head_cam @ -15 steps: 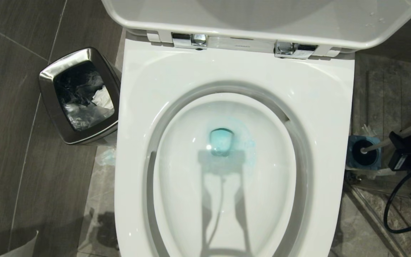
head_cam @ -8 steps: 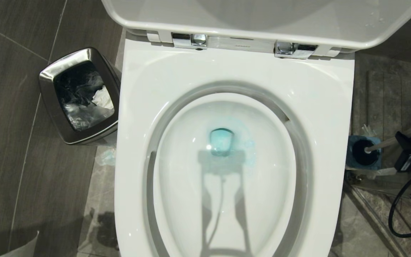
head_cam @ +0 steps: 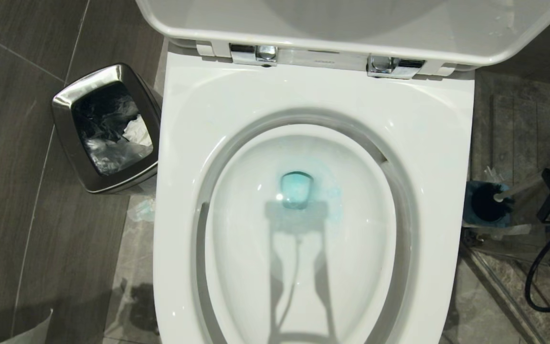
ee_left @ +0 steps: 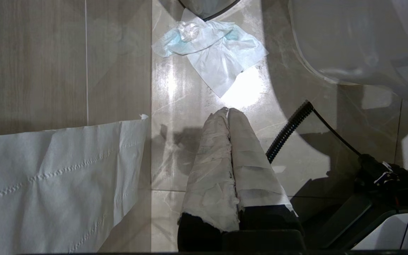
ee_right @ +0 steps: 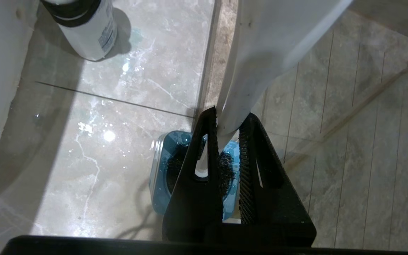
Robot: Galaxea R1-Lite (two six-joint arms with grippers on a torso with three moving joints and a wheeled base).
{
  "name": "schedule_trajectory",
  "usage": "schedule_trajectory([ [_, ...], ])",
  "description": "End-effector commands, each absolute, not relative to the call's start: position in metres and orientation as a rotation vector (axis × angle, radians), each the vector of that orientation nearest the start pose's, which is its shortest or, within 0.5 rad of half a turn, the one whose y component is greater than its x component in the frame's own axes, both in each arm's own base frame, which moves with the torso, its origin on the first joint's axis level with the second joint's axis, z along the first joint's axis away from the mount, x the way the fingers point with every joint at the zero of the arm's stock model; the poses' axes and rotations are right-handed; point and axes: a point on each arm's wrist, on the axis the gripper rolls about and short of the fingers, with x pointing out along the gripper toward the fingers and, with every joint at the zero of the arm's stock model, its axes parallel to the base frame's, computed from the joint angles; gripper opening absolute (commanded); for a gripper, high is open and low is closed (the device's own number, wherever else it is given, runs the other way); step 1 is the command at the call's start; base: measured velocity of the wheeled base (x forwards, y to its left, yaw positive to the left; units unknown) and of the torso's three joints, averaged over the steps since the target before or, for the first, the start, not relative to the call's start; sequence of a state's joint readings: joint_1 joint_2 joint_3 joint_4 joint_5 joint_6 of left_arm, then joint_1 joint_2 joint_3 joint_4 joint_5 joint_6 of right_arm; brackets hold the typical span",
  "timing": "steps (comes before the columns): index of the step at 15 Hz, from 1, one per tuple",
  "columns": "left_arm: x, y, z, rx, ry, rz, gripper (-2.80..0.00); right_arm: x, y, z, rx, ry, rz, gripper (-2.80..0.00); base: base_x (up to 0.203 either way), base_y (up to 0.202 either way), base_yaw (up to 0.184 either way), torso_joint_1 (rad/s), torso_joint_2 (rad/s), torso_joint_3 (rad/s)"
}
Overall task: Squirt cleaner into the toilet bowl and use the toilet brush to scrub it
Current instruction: Scrub the toilet bowl
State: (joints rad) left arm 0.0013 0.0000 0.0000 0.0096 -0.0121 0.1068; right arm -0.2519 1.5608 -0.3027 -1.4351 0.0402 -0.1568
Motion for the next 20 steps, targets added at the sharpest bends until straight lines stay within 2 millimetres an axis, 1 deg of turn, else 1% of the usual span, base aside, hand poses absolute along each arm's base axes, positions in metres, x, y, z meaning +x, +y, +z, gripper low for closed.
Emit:
schedule_trajectory([
  [1,-0.023,0.0,0.074,0.107,0.012,-0.011,-2.8,0.21,-0.053,0.181,-0.185,-0.183,-0.223,-2.8,0.0,0.0,0.0,0.0,0.0,0.0],
  [6,-0.023,0.0,0.074,0.107,0.012,-0.011,-2.8,0.2,-0.05,0.185,-0.177,-0.18,-0.221,-2.8,0.0,0.0,0.0,0.0,0.0,0.0],
  [11,-0.023,0.0,0.075,0.107,0.011,-0.011,-2.8,0.192,-0.048,0.195,-0.175,-0.218,-0.224,-2.8,0.0,0.0,0.0,0.0,0.0,0.0],
  [15,-0.023,0.0,0.074,0.107,0.012,-0.011,-2.8,0.187,-0.048,0.202,-0.169,-0.206,-0.255,-2.8,0.0,0.0,0.0,0.0,0.0,0.0],
  [20,-0.023,0.0,0.074,0.107,0.013,-0.011,-2.8,0.182,-0.047,0.232,-0.152,-0.24,-0.256,-2.8,0.0,0.0,0.0,0.0,0.0,0.0],
])
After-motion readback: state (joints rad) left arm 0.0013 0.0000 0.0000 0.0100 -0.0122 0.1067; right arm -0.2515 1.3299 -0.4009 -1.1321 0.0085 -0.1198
